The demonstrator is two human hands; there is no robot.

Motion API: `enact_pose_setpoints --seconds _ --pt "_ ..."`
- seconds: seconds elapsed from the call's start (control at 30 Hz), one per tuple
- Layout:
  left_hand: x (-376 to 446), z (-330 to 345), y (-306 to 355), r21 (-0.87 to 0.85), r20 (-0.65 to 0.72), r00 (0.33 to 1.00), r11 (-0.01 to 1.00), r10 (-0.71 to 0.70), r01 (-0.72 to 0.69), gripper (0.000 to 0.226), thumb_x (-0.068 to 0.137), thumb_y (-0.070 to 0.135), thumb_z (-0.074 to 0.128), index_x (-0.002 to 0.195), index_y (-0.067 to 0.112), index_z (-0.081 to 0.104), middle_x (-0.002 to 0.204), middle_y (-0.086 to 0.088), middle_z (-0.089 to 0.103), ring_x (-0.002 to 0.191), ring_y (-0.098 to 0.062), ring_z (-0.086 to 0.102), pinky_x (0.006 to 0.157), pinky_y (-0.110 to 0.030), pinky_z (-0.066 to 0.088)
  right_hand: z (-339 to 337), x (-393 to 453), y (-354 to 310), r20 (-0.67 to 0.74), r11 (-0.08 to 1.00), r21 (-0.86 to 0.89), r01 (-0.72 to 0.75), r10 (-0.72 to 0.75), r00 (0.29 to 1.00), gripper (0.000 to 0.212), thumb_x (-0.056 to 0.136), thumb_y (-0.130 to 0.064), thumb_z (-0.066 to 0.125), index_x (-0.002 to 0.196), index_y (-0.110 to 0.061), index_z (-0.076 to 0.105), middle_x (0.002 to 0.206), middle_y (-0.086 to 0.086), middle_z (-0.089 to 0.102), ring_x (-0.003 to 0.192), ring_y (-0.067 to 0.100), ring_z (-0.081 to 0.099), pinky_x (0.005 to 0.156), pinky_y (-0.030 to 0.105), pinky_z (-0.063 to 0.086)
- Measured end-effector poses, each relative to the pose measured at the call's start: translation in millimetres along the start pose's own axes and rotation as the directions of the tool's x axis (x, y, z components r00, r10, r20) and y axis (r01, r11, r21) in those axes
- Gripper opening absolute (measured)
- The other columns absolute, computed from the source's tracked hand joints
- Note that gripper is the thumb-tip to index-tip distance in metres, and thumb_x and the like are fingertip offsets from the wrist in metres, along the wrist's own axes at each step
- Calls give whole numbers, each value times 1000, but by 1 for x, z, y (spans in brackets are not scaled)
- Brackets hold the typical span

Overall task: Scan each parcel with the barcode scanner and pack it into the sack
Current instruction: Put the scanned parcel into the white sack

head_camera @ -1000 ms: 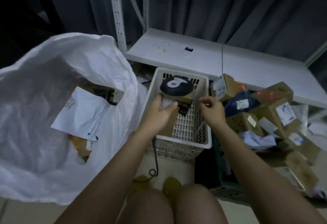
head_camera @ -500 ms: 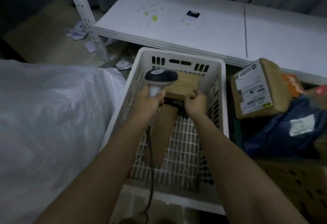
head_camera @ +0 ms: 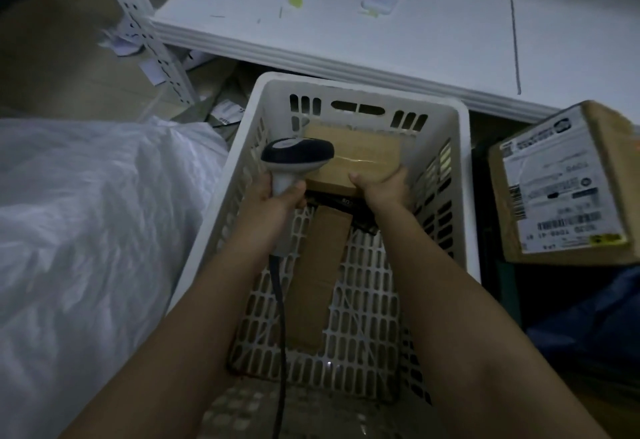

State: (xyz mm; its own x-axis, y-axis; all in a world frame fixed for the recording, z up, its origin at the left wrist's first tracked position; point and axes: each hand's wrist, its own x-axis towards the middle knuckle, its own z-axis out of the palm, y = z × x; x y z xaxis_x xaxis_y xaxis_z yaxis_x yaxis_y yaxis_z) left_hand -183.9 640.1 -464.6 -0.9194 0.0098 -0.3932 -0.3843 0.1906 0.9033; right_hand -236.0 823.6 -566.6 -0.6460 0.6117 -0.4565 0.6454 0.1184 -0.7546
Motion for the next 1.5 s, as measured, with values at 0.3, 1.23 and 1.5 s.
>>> enact_pose_setpoints --seconds 0.3,1.23,1.5 --pt "-39 -5 5 -37 -31 999 999 6 -7 32 92 31 62 118 13 58 110 -10 65 105 -28 61 98 -49 46 -9 -43 15 -16 986 162 -34 37 999 90 63 -16 91 130 -14 31 133 11 46 121 31 49 99 33 43" --pt "-341 -93 31 -24 112 981 988 156 -154 28 94 23 59 120 16 56 111 -9 67 103 -27 64 97 -52 48 -178 -380 154 437 334 -534 777 -678 592 41 83 -12 64 123 -11 55 126 13 49 119 35 41 95 44 40" --pt "-321 -87 24 15 104 983 988 152 -155 33 94 21 59 125 11 55 115 -11 65 107 -27 62 99 -49 47 -163 -368 135 -29 834 -225 504 -523 852 18 87 -18 69 102 -12 62 104 3 56 106 25 53 81 30 44"
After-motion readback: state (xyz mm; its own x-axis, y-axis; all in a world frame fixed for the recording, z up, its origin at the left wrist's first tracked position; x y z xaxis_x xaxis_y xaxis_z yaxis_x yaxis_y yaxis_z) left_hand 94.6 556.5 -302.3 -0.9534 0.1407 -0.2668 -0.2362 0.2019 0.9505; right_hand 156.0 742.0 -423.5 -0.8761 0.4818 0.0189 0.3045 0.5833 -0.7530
